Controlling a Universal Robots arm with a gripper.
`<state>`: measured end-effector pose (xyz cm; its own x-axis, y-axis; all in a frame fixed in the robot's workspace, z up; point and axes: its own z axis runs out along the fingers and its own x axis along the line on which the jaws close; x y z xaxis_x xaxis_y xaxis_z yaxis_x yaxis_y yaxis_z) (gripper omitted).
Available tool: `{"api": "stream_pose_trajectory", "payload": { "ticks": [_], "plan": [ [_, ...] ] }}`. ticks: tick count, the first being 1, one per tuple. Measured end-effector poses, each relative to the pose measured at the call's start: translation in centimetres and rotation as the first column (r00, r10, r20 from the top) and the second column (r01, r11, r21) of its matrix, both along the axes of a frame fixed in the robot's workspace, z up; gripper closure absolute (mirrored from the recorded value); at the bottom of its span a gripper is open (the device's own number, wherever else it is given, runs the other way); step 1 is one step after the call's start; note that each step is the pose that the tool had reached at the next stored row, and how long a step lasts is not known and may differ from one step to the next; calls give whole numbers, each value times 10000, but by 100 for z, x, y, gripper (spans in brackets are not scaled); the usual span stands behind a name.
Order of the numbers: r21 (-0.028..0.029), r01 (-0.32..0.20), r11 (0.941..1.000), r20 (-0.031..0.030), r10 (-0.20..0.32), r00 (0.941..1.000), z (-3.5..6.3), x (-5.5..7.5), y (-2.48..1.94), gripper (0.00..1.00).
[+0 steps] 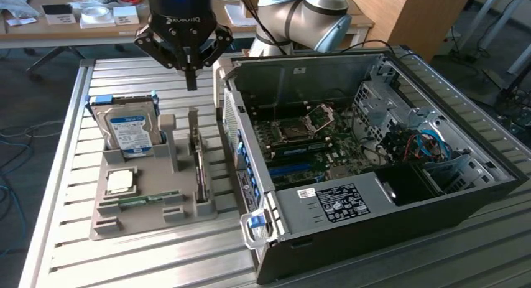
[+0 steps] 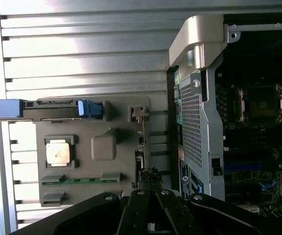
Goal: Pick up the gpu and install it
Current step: 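Reach for the gpu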
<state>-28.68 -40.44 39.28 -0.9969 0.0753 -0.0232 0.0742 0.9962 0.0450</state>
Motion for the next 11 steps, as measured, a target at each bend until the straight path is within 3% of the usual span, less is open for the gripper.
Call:
{"api": "stream_pose_trajectory", "payload": {
  "ticks": [11],
  "plan": [
    [0,-1,10000,0,1,10000,0,0,-149,89]
  ]
}}
